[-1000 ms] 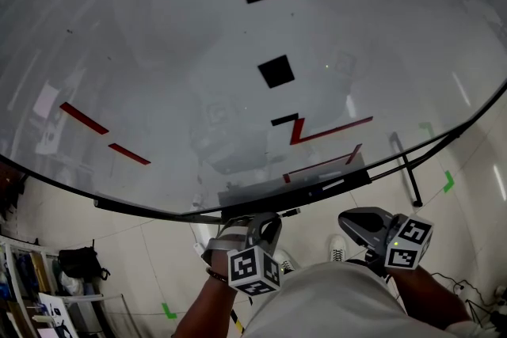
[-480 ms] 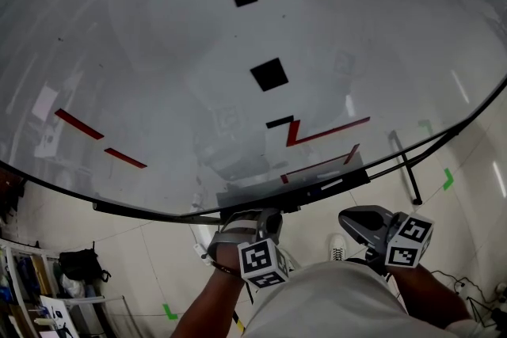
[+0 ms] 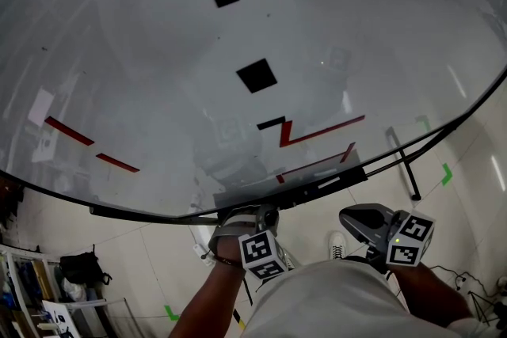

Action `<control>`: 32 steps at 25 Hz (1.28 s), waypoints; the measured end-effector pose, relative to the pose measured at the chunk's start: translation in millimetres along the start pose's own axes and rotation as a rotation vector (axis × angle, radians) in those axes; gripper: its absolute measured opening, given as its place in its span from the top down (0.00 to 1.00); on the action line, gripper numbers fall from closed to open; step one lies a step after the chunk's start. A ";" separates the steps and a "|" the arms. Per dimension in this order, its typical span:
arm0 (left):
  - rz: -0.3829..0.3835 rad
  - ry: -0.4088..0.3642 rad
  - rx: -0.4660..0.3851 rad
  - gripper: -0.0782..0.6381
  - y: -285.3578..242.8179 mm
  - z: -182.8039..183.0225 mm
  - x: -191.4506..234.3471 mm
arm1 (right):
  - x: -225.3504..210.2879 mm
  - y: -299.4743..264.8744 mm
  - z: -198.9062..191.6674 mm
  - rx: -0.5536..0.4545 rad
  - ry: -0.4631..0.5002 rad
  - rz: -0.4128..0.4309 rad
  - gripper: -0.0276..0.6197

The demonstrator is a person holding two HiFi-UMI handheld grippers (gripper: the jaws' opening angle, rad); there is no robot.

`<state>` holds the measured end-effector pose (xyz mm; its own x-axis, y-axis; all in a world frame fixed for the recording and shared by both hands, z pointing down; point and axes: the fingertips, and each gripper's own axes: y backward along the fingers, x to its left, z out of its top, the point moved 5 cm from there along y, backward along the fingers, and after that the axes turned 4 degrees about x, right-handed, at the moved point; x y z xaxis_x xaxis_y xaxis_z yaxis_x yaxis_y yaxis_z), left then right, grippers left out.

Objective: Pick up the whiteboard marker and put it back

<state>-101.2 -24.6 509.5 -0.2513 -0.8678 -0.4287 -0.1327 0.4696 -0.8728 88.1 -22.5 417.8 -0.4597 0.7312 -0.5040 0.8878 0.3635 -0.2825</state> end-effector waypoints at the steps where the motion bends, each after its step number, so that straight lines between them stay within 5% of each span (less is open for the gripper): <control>1: 0.000 0.001 0.003 0.81 -2.1 -0.4 0.7 | -0.4 0.6 0.3 -0.001 0.000 -0.002 0.95; 32: -0.025 0.011 0.033 0.81 -52.1 -5.6 3.8 | -2.9 13.0 -3.5 -0.022 -0.020 -0.041 0.95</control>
<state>-100.6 -51.5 554.7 -0.2588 -0.8772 -0.4044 -0.1078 0.4423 -0.8904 101.1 -17.9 418.4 -0.4958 0.7036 -0.5090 0.8684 0.4054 -0.2854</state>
